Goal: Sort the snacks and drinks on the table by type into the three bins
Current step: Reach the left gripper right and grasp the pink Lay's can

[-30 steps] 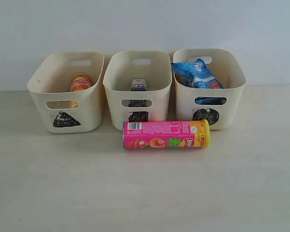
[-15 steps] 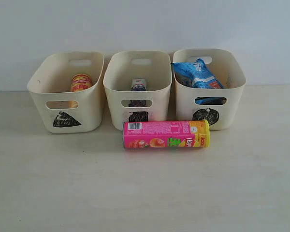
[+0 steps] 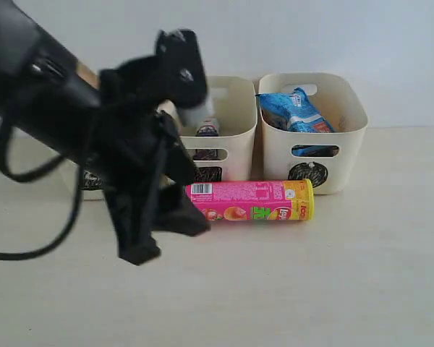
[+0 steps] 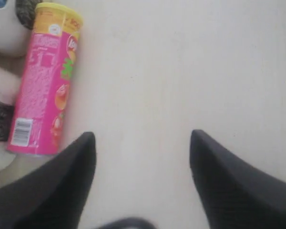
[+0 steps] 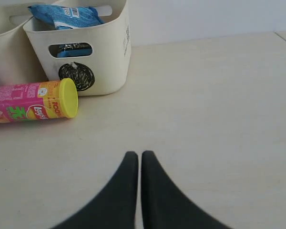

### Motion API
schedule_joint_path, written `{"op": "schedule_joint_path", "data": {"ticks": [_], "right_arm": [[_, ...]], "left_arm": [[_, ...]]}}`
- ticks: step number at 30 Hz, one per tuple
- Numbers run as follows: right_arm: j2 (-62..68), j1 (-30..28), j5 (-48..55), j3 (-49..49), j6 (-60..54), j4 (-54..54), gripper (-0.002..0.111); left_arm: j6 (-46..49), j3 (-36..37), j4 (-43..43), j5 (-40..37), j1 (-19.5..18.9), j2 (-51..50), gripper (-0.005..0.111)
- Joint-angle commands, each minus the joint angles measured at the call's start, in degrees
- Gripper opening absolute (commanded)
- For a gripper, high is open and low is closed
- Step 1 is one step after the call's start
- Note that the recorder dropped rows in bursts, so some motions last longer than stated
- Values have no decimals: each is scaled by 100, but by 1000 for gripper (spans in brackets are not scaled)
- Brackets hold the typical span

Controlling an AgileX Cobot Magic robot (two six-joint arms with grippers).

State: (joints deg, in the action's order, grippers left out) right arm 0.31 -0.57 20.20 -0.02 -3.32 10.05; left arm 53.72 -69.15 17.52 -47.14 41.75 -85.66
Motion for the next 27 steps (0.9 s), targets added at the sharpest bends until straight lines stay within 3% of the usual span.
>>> {"op": "schedule_joint_path", "data": {"ticks": [1, 3, 6, 7, 9, 12, 27], "right_arm": [[-31, 15, -192, 2, -3, 3, 0], [-31, 15, -180, 2, -3, -11, 0], [-31, 15, -180, 2, -3, -11, 0], [-31, 15, -180, 2, -3, -11, 0], [-31, 15, -180, 2, -3, -11, 0], [-31, 15, -180, 2, -3, -11, 0], [-31, 15, -180, 2, -3, -11, 0]], "left_arm": [[25, -22, -680, 1398, 422, -863, 81], [-708, -22, -1420, 1944, 526, -1204, 81], [-2160, -230, -2885, 1970, 672, -1686, 81], [-3169, -425, -4074, 1773, 812, -2058, 81], [-4294, -723, -5637, 1465, 1036, -2547, 81], [-4835, -922, -6701, 1396, 1157, -2968, 81], [-5131, -2759, -7026, 1569, 1133, -4655, 81]]}}
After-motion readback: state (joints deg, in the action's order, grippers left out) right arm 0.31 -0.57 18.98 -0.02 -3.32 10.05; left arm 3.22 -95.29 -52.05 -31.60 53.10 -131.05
